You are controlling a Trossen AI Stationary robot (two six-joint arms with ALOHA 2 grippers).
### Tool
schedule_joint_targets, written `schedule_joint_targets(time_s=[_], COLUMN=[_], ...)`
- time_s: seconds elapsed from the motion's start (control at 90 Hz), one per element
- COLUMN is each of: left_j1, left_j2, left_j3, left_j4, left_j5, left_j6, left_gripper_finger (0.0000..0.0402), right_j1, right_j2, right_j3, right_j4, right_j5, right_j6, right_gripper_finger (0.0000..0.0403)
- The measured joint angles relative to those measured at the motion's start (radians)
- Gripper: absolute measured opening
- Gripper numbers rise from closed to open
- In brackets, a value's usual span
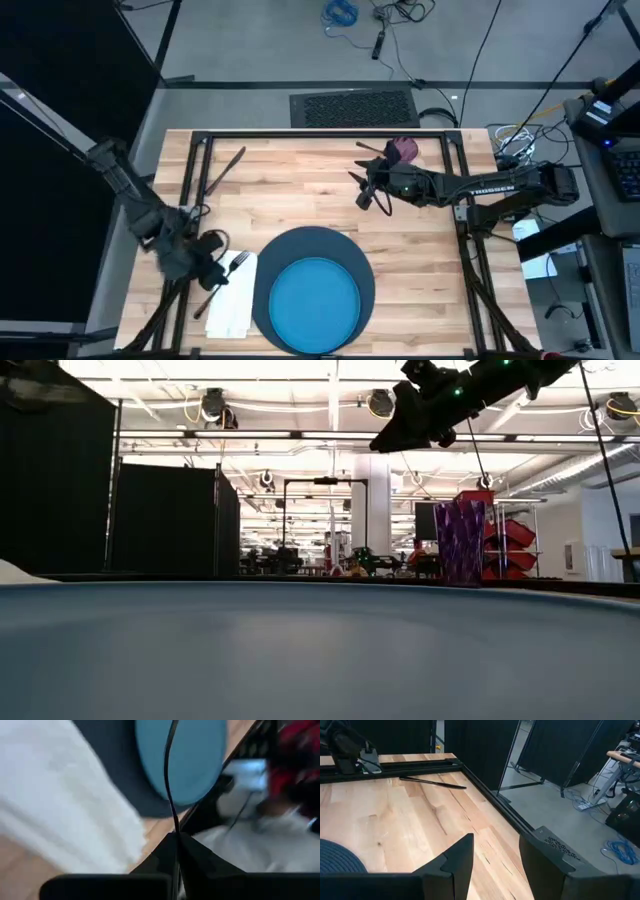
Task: Set table place
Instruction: Put the fork on top of the white napkin
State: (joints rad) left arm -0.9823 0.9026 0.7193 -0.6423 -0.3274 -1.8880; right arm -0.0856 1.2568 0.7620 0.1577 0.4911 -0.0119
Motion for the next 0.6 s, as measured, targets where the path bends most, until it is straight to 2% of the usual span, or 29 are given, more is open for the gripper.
schedule_joint_targets(time_s=[0.056,0.111,0.189,0.289,0.389,0.5,0.6], left_j1=[-0.068,-0.128,-0.154,-0.125,-0.07,0.007,0.048], left_j2=[0.056,0.117,0.194,0.261,0.297,0.324,0.323], left_j3=[0.0,0.0,-0.002,0.0,-0.001,0.0,-0.001], left_j4=[0.004,0.016,0.081,0.131,0.1,0.047,0.01], left_j5=[-0.057,-0.061,-0.075,-0.225,-0.277,-0.275,-0.229], left_j6=[-0.114,-0.229,-0.243,-0.223,-0.226,-0.227,-0.23], left_gripper_finger=[0.0,0.0,0.0,0.0,0.0,0.0,0.0], right_j1=[0.0,0.0,0.0,0.0,0.001,0.015,0.035], right_j2=[0.0,0.0,0.0,0.0,0.0,0.0,0.0], right_j3=[0.0,0.0,0.0,0.0,0.0,0.0,0.0], right_j4=[-0.008,-0.012,-0.016,-0.023,-0.026,-0.079,-0.127], right_j5=[-0.001,-0.004,-0.035,-0.077,-0.107,-0.13,-0.135], right_j6=[0.0,0.002,0.011,0.041,0.077,0.131,0.182], right_gripper_finger=[0.0144,0.0144,0.0144,0.0144,0.0144,0.0144,0.0144])
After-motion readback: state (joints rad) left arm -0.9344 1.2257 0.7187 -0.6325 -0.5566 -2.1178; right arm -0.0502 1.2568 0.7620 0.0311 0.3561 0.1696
